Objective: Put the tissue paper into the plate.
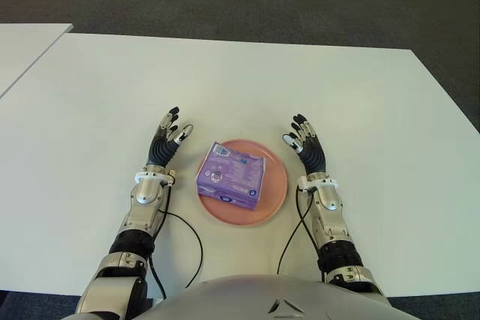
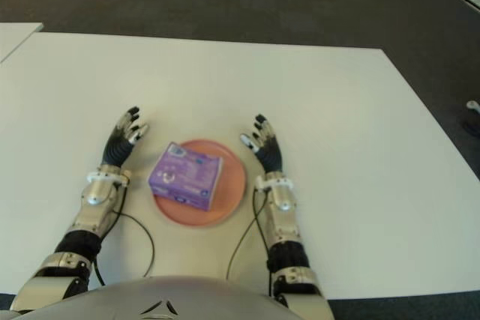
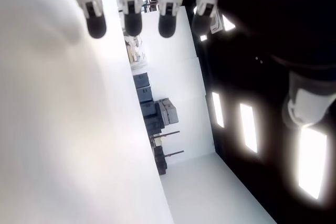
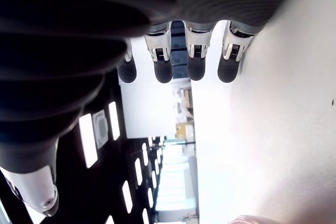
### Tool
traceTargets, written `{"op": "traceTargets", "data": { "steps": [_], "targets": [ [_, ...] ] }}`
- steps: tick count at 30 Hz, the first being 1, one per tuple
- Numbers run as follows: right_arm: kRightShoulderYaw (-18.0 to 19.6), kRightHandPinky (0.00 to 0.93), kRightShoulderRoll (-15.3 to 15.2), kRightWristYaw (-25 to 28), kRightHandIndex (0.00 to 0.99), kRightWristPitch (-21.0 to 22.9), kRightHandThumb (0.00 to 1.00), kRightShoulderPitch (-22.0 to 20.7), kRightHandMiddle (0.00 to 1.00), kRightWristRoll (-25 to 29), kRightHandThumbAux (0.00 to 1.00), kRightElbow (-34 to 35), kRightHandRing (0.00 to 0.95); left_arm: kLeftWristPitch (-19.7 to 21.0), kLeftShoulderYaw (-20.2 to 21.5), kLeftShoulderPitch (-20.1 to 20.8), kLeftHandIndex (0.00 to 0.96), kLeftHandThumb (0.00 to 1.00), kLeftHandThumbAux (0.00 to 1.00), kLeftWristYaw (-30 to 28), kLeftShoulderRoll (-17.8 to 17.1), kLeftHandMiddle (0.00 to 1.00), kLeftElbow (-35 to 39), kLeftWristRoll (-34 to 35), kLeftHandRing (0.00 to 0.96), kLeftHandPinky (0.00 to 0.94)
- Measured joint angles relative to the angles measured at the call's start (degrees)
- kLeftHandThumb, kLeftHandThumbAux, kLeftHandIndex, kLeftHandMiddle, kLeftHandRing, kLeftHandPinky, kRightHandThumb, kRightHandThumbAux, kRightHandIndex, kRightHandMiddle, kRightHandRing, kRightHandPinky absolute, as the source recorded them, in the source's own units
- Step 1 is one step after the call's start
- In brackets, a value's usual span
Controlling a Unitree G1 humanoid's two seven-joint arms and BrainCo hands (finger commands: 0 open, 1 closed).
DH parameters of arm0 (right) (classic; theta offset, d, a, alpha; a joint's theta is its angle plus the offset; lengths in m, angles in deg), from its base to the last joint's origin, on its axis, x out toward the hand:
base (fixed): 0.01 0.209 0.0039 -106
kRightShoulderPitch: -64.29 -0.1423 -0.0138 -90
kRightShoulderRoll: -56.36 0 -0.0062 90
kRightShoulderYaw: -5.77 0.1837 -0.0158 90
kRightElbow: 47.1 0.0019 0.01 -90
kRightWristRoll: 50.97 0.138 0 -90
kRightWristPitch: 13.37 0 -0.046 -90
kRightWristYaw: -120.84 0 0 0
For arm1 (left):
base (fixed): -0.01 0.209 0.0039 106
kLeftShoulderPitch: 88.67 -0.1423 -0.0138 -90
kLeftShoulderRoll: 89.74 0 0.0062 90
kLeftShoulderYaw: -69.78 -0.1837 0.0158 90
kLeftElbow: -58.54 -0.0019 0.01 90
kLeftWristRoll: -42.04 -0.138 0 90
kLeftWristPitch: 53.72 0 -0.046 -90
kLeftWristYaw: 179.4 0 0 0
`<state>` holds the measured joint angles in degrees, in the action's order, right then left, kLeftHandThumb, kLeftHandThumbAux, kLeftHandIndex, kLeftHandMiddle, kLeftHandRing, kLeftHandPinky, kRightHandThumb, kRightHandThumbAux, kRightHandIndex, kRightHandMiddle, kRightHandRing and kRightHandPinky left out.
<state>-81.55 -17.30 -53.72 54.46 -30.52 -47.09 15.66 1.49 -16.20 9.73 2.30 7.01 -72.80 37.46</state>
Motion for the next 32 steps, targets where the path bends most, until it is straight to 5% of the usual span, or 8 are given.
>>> {"op": "traceTargets", "data": {
  "steps": [32],
  "targets": [
    [0.27,0.000,0.40,-0.29,0.000,-0.04,0.000,-0.05,0.000,-0.12,0.625,-0.11,0.000,-0.54,-0.12,0.59,0.000,0.000,0.476,0.40,0.01,0.000,-1.10,1.75,0.000,0.000]
  ]
}}
